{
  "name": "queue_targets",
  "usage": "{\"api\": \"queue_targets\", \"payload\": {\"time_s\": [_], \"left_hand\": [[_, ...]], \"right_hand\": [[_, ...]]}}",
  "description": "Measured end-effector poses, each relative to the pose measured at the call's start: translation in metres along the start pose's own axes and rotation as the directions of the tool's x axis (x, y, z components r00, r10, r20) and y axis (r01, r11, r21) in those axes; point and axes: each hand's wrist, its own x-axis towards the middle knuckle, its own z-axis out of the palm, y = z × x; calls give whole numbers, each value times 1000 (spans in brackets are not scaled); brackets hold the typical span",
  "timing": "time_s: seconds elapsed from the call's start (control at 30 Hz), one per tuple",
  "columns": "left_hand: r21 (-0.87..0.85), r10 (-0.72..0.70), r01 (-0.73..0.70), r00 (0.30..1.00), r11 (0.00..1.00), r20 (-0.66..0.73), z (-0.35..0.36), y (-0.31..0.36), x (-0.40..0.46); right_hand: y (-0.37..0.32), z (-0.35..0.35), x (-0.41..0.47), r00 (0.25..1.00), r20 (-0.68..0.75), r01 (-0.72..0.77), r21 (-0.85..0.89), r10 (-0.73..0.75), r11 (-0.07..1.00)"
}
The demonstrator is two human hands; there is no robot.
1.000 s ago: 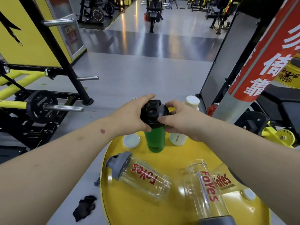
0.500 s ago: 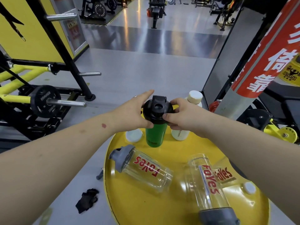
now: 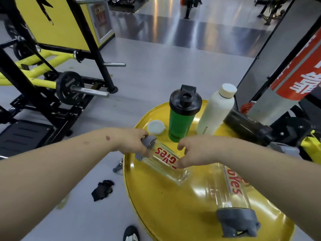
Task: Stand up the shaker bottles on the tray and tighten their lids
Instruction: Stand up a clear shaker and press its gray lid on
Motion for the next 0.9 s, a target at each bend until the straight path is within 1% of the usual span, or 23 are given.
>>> {"api": "queue_targets", "payload": {"time_s": [0.1,0.2,0.3,0.37,0.4,0.43,0.47,0.5,0.53,0.6,0.7,0.73,0.8,0.83,0.9], "left_hand": [[-20,21,-23,996,1000,-85,11,-5,3],[-74,43,-53,991,996,-125,12,-6,2],[-107,79,-101,979,989,-187,7,-2,-4],[-125,117,-156,955,980,-272,0,6,-14],[-102,139,-180,936,978,-323,-4,12,-20],[-59,166,-201,915,978,-367,-6,18,-25],[-14,201,-225,894,974,-401,-7,24,-31],[21,234,-249,875,968,-423,-5,29,-37],[45,263,-271,861,962,-436,-2,35,-42],[83,317,-315,836,946,-448,9,44,-53],[156,394,-366,789,918,-471,23,56,-62],[156,394,-365,786,918,-478,27,59,-62],[135,373,-353,793,926,-482,32,65,-63],[109,357,-349,804,931,-475,34,67,-62],[-1,318,-350,852,937,-417,37,68,-61]], "right_hand": [[-8,21,10,1000,7,16,-45,-15,999],[-9,30,16,999,-42,17,-95,-21,995],[-9,29,14,996,-87,25,-75,-31,997],[-8,27,12,991,-131,21,-20,-24,1000],[-6,26,11,988,-151,21,23,-18,999],[-3,23,9,988,-157,20,91,-5,996],[-1,20,6,989,-148,16,200,14,980],[2,14,2,991,-128,8,345,38,939],[5,9,-4,993,-105,2,495,57,869],[9,-4,-21,997,-48,-10,722,64,692],[19,-14,-45,1000,10,-13,865,8,501],[23,-14,-51,1000,28,-20,886,-9,463],[27,-9,-57,999,47,-29,888,-27,459],[30,-5,-58,999,44,-28,883,-23,468],[36,2,-56,1000,31,-26,884,-3,467]]}}
